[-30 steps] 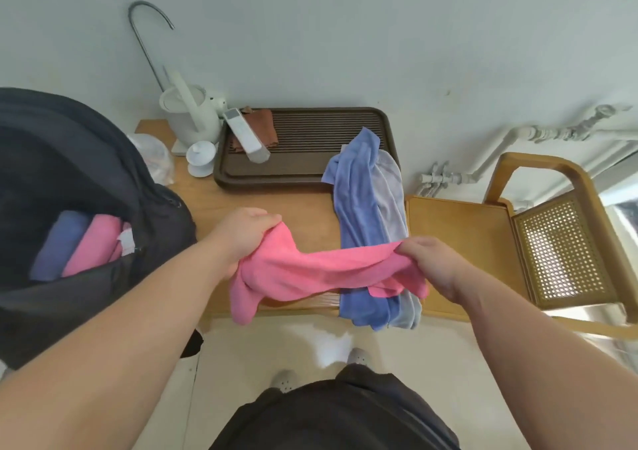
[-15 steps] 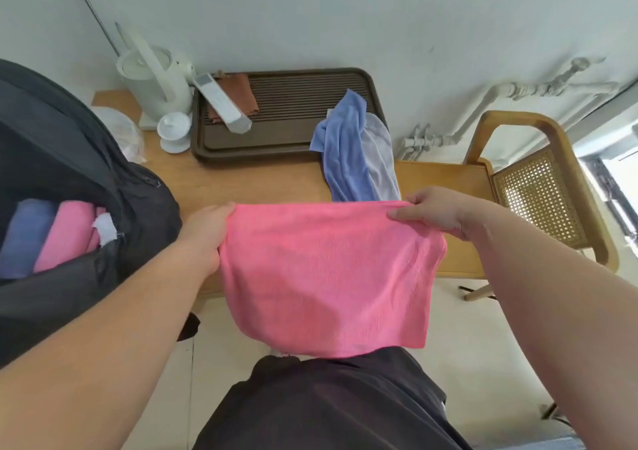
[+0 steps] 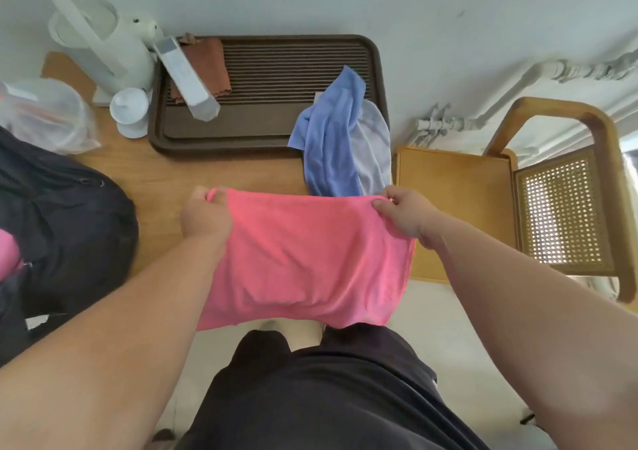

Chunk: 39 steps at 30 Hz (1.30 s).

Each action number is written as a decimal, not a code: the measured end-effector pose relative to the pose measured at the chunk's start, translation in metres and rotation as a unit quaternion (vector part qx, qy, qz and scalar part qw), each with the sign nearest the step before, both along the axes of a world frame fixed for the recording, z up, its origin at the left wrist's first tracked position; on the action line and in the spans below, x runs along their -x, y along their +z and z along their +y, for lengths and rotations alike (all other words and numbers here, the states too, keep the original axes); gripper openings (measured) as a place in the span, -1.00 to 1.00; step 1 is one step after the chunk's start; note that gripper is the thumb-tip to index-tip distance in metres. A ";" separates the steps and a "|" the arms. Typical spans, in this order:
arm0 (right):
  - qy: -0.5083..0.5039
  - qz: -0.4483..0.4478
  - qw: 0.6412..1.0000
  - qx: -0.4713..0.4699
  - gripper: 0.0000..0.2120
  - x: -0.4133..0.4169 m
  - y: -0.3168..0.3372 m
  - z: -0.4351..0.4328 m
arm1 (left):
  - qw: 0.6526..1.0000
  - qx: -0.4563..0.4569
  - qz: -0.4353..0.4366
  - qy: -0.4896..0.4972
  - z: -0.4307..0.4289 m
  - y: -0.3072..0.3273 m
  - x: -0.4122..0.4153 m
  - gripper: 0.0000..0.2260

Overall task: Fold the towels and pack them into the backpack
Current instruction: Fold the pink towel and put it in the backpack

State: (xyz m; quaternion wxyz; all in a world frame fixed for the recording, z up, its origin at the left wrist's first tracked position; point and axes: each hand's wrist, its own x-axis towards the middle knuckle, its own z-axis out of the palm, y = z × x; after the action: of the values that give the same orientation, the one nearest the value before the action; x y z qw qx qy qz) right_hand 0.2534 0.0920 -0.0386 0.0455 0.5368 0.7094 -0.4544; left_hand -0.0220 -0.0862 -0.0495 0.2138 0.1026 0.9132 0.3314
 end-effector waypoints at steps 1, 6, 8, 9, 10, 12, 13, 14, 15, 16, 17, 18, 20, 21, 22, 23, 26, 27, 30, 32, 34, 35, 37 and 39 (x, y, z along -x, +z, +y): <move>0.013 -0.003 1.000 -0.007 -0.81 0.002 -0.005 0.008 | 1.000 0.015 0.019 -0.001 0.008 -0.001 0.003 -0.75; 0.052 -0.024 0.997 -0.061 -0.79 0.023 -0.013 0.050 | 0.994 0.057 0.069 -0.059 0.036 -0.006 0.018 -0.74; 0.062 -0.033 0.995 -0.070 -0.79 0.034 -0.013 0.068 | 0.994 0.054 0.080 -0.056 0.048 -0.004 0.026 -0.75; 0.070 -0.036 0.994 -0.078 -0.79 0.040 -0.011 0.077 | 0.993 0.057 0.086 -0.051 0.054 -0.001 0.030 -0.75; 0.079 -0.037 0.992 -0.089 -0.81 0.046 -0.010 0.084 | 0.993 0.060 0.092 -0.044 0.059 0.001 0.036 -0.75; 0.076 -0.025 0.991 -0.107 -0.92 0.056 -0.009 0.095 | 0.994 0.060 0.083 -0.034 0.068 0.003 0.046 -0.75; 0.065 -0.013 0.991 -0.113 -0.96 0.058 -0.009 0.097 | 0.995 0.061 0.068 -0.033 0.071 0.004 0.048 -0.75; 0.051 0.002 0.991 -0.120 -0.94 0.060 -0.010 0.096 | 0.995 0.070 0.054 -0.038 0.073 0.003 0.049 -0.75; 0.033 0.017 0.991 -0.125 -0.90 0.060 -0.011 0.095 | 0.994 0.087 0.049 -0.050 0.073 0.003 0.048 -0.75; 0.012 0.032 0.991 -0.128 -0.85 0.059 -0.013 0.091 | 0.990 0.113 0.056 -0.070 0.072 0.001 0.044 -0.72; -0.013 0.044 0.990 -0.133 -0.81 0.056 -0.014 0.086 | 0.982 0.142 0.079 -0.096 0.069 0.000 0.038 -0.68; -0.040 0.051 0.988 -0.139 -0.78 0.052 -0.016 0.081 | 0.973 0.165 0.109 -0.123 0.065 -0.001 0.030 -0.64; -0.089 0.042 0.986 -0.137 -0.71 0.039 -0.022 0.068 | 0.953 0.179 0.161 -0.183 0.055 -0.006 0.008 -0.57; -0.104 0.025 0.987 -0.120 -0.66 0.030 -0.025 0.062 | 0.944 0.178 0.172 -0.220 0.050 -0.011 -0.005 -0.54; -0.115 0.006 0.989 -0.093 -0.61 0.022 -0.028 0.054 | 0.935 0.174 0.168 -0.260 0.045 -0.015 -0.017 -0.53; -0.126 -0.008 0.990 -0.062 -0.57 0.013 -0.031 0.047 | 0.926 0.165 0.154 -0.303 0.042 -0.020 -0.030 -0.53; -0.139 0.006 0.990 -0.027 -0.61 -0.002 -0.035 0.034 | 0.890 0.155 0.118 -0.411 0.036 -0.030 -0.065 -0.52; -0.138 0.027 0.990 -0.029 -0.65 -0.002 -0.036 0.032 | 0.874 0.168 0.109 -0.443 0.036 -0.032 -0.075 -0.48; -0.121 0.077 0.988 -0.065 -0.74 0.002 -0.036 0.031 | 0.834 0.233 0.075 -0.494 0.035 -0.034 -0.092 -0.34; -0.115 0.096 0.986 -0.079 -0.78 0.008 -0.034 0.032 | 0.821 0.269 0.065 -0.499 0.032 -0.036 -0.094 -0.26; -0.110 0.107 0.987 -0.057 -0.82 0.014 -0.032 0.035 | 0.816 0.284 0.066 -0.499 0.027 -0.038 -0.092 -0.22; -0.100 0.104 0.989 -0.044 -0.86 0.017 -0.032 0.037 | 0.814 0.288 0.065 -0.499 0.024 -0.039 -0.091 -0.20; -0.077 0.087 0.992 -0.042 -0.92 0.022 -0.032 0.040 | 0.812 0.294 0.063 -0.500 0.021 -0.040 -0.091 -0.18; -0.080 0.096 0.990 -0.066 -0.82 0.024 -0.029 0.043 | 0.813 0.294 0.068 -0.498 0.020 -0.041 -0.092 -0.18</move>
State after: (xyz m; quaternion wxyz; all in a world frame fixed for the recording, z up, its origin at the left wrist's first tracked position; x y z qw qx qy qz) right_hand 0.2294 0.1352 -0.0672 -0.0950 0.5473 0.6937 -0.4585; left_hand 0.0700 -0.0661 -0.0900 0.3073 0.4982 0.8029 -0.1128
